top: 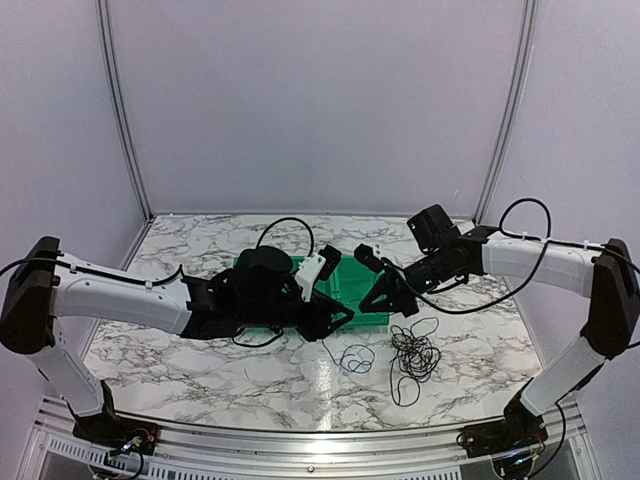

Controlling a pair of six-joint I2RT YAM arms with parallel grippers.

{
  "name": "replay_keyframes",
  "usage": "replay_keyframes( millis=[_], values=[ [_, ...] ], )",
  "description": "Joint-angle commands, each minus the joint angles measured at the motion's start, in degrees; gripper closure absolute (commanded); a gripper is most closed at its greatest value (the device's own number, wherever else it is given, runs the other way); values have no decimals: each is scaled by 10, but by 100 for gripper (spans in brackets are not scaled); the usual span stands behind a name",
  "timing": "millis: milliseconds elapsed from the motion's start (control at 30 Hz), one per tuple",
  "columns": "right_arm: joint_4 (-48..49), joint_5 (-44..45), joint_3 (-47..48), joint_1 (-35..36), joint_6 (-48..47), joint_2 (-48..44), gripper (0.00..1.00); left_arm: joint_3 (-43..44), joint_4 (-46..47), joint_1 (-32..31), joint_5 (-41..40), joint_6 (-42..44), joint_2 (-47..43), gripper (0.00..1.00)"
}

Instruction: Untangle the cables

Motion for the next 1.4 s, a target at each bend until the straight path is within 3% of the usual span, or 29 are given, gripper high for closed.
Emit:
replay_keyframes(
  millis=[0,233,400,533,667,800,967,1367],
  values=[
    [-29,-41,50,3,19,-26,100,-19,57,0,1,-4,12,59],
    [-56,-16,68,3,16,-62,100,-115,102,-10,-2,-22,-49,43],
    [-51,-4,55,3,22,-84,100,-216,103,-10,-64,-51,-132,45],
    [-43,5,49,4,22,-86,100,-250,129,-12,-93,-100,-100,50],
    [-40,4,50,4,26,-82,100,-214,165,-21,-78,-148,-27,54],
    [-28,6,44,4,32,-86,100,-162,178,-38,-56,-153,45,49],
    [-21,6,37,4,34,-87,100,-115,182,-38,-48,-163,119,50],
    [-10,9,29,4,38,-98,100,-84,193,-24,-54,-179,192,55]
  ],
)
